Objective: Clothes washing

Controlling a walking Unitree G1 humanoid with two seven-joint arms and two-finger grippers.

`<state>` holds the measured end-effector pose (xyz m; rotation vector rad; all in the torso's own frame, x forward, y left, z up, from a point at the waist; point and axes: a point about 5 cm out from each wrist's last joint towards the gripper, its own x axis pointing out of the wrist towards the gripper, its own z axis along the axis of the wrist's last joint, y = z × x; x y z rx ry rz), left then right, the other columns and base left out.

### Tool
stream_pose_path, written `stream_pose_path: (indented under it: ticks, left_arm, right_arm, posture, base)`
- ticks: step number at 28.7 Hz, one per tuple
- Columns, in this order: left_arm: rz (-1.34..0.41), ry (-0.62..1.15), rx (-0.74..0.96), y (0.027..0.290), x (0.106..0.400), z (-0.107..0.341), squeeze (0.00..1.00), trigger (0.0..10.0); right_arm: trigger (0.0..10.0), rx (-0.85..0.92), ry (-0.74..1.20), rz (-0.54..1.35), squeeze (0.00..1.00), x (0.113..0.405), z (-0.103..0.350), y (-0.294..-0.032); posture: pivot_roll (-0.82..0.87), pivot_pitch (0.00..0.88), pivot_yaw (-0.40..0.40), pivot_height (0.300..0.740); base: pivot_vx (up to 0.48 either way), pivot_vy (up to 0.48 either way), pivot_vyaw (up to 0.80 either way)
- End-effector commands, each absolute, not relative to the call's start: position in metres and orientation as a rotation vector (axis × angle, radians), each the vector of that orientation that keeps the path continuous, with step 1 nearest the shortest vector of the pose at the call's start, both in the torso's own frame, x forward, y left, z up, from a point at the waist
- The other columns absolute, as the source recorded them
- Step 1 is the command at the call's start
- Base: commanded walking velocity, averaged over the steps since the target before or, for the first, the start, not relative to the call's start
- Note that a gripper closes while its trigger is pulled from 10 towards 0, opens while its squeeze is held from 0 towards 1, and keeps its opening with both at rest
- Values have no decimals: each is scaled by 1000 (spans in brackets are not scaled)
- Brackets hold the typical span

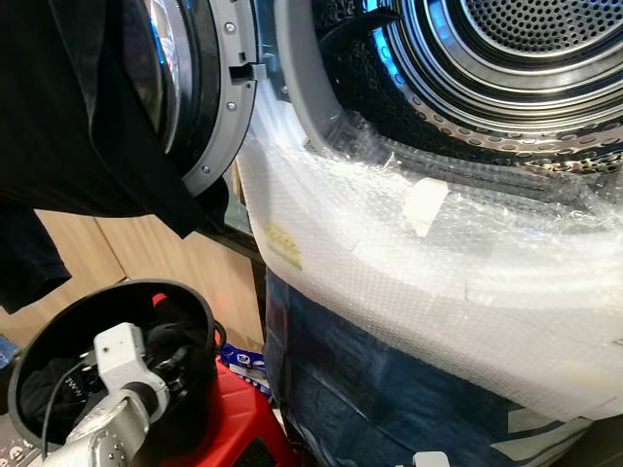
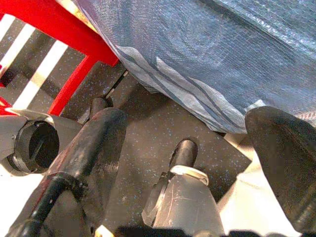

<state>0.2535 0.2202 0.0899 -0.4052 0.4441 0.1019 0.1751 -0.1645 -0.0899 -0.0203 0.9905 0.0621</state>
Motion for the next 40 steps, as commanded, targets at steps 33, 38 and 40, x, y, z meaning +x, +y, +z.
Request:
stream_pose_path:
  ticks: [33,38,40]
  left_arm:
    - [-53,427,-339,190,245,100,0,10000]
    - [80,316,-165,206,242,119,0,10000]
    - [111,277,-134,210,244,127,0,10000]
  right_arm:
    - [10000,-23,1013,69,0,170,-92,-167]
    - [10000,-28,1018,74,0,170,-92,-167]
    - [10000,-29,1020,78,0,170,-92,-166]
  posture:
    - [221,30,25,740]
    - [237,28,17,740]
    - [244,28,15,740]
  base:
    - [0,0,0]
    - [0,0,0]
    - [0,0,0]
